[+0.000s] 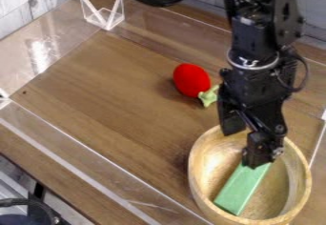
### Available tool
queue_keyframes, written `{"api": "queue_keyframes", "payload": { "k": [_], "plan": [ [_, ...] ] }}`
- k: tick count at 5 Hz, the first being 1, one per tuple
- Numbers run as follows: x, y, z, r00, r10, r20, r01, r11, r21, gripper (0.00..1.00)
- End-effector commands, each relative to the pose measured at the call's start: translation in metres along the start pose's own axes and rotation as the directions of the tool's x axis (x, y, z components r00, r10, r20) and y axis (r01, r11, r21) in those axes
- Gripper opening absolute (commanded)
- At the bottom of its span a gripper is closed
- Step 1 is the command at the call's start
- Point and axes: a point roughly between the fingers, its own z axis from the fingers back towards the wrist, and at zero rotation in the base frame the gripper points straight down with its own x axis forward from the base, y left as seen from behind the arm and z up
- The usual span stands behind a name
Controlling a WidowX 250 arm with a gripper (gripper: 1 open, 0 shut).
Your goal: Put the green block in the brown bowl
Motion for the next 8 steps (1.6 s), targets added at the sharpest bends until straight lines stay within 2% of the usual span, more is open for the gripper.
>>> {"api": "queue_keyframes", "payload": {
  "k": [1, 2, 3, 4, 5, 6, 8],
  "plan": [
    [0.001, -0.011, 0.009, 0.998, -0.045, 0.033, 0.045, 0.999, 0.003, 1.0],
    [0.002, -0.011, 0.013, 0.999, -0.027, 0.036, 0.027, 1.0, 0.005, 0.0],
    [0.003, -0.01, 0.022, 0.999, 0.004, 0.034, -0.004, 1.0, 0.008, 0.0],
    [0.008, -0.007, 0.031, 0.997, 0.062, 0.038, -0.063, 0.998, 0.028, 1.0],
    [0.017, 0.003, 0.041, 0.995, 0.086, 0.047, -0.089, 0.995, 0.05, 1.0],
    [0.021, 0.017, 0.049, 0.992, 0.112, 0.052, -0.116, 0.989, 0.093, 1.0],
    [-0.006, 0.034, 0.049, 0.981, 0.177, 0.075, -0.186, 0.973, 0.137, 1.0]
  ]
}}
